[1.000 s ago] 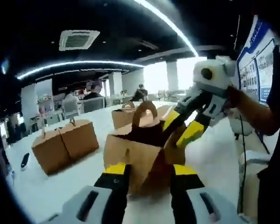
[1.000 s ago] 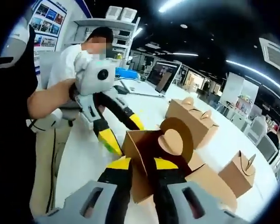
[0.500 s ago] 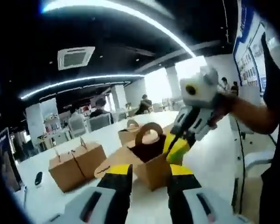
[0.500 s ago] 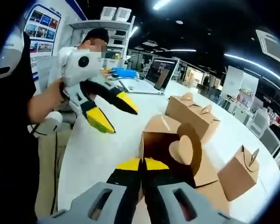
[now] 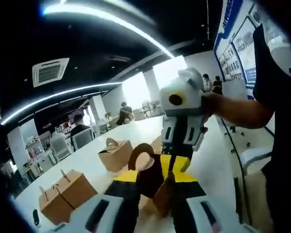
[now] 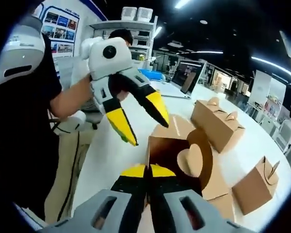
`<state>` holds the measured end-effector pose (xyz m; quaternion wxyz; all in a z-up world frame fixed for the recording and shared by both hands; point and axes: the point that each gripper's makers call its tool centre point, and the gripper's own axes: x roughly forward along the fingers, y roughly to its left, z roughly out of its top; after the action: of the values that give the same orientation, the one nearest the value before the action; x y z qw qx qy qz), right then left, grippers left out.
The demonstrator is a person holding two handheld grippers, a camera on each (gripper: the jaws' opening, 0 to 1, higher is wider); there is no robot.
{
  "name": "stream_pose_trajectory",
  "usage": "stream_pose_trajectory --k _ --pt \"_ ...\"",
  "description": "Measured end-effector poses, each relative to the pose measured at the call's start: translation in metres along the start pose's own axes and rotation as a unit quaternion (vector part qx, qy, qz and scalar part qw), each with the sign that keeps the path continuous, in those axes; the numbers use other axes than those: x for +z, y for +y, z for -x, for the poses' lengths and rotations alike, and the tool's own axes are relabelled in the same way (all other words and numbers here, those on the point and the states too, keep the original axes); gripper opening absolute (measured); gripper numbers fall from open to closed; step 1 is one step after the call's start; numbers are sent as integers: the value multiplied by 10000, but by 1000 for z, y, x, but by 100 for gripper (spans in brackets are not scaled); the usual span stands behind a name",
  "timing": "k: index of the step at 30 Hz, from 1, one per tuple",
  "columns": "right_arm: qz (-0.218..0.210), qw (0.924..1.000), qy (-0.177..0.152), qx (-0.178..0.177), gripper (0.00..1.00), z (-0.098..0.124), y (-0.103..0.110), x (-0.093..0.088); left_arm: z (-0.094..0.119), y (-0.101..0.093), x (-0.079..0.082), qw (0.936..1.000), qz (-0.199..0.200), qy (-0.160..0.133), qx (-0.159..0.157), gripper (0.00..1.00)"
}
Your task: Pick up one paper box from the group, open the paper box, and remove the item inside
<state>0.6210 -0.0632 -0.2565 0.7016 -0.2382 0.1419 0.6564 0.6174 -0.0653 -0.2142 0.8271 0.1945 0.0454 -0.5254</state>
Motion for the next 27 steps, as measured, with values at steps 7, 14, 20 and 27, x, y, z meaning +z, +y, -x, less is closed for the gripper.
stream_pose_trajectory --k 7,14,20,27 --pt "2 9999 -61 154 3 2 4 0 -8 -8 -31 9942 -596 840 -298 16" --pt "-250 9994 -200 121 6 3 1 1 -12 -8 -27 9962 -37 660 -559 9" --pt "-338 9897 -1366 -273 10 32 -5 28 -13 -3 -27 9954 436 663 -533 5" --pt "86 9711 -1653 -1718 24 91 -66 36 -12 -1 -28 9928 736 584 -745 5"
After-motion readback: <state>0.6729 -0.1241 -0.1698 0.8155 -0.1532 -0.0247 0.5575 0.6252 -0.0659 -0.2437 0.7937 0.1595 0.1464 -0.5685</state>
